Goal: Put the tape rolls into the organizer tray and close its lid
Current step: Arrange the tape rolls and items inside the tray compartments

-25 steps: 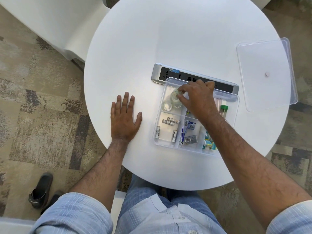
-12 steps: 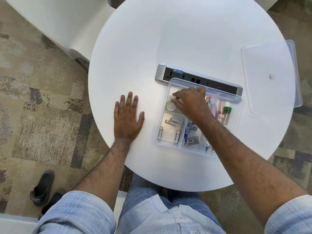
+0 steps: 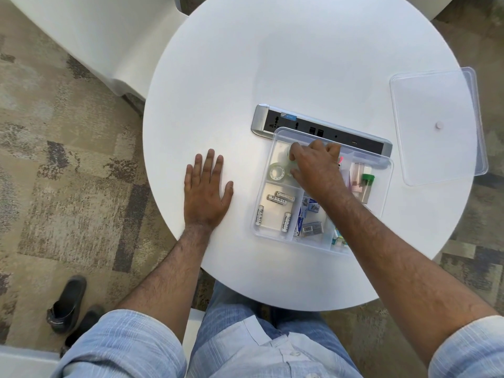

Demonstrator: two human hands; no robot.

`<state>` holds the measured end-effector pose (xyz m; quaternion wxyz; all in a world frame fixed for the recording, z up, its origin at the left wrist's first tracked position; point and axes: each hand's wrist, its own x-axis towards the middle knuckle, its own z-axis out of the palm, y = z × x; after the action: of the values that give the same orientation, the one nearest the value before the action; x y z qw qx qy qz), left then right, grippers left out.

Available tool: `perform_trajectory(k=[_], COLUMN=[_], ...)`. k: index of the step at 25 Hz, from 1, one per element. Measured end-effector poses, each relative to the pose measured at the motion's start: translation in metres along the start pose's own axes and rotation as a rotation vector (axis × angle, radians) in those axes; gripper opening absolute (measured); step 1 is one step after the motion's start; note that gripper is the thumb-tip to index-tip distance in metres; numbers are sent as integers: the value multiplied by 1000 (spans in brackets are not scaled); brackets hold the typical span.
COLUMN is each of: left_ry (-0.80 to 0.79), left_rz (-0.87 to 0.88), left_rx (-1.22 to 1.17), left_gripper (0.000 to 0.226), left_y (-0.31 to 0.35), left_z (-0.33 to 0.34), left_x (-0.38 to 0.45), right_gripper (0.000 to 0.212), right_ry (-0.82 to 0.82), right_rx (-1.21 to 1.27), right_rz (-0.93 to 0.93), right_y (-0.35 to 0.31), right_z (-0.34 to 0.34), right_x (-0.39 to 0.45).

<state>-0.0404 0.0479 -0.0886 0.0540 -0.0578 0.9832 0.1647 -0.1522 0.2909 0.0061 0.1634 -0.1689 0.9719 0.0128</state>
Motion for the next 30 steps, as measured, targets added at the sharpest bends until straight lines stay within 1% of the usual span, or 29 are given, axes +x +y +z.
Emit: perform_trajectory(k=[4, 11, 18, 23, 27, 30], left_ry=[-2, -4, -3, -2, -3, 0], left_rz=[-2, -4, -4, -2, -4, -3], left_rx=[5, 3, 7, 6, 0, -7], left_gripper=[68, 68, 68, 68, 68, 68], left_y=[-1, -1, -1, -1, -1, -1], left_z=[1, 1, 2, 1, 1, 1], left_x=[-1, -1, -1, -1, 0, -1], right_gripper=[24, 31, 27, 27, 28, 31], right_ry=[59, 219, 292, 296, 237, 200], right_rx=[1, -14, -10, 89, 144, 161], right_rz=[-6, -69, -30, -11, -34, -2], right_y=[2, 12, 16, 14, 6, 5], right_z=[3, -8, -17, -12, -7, -1], right_x=[2, -3, -5, -3, 1, 4])
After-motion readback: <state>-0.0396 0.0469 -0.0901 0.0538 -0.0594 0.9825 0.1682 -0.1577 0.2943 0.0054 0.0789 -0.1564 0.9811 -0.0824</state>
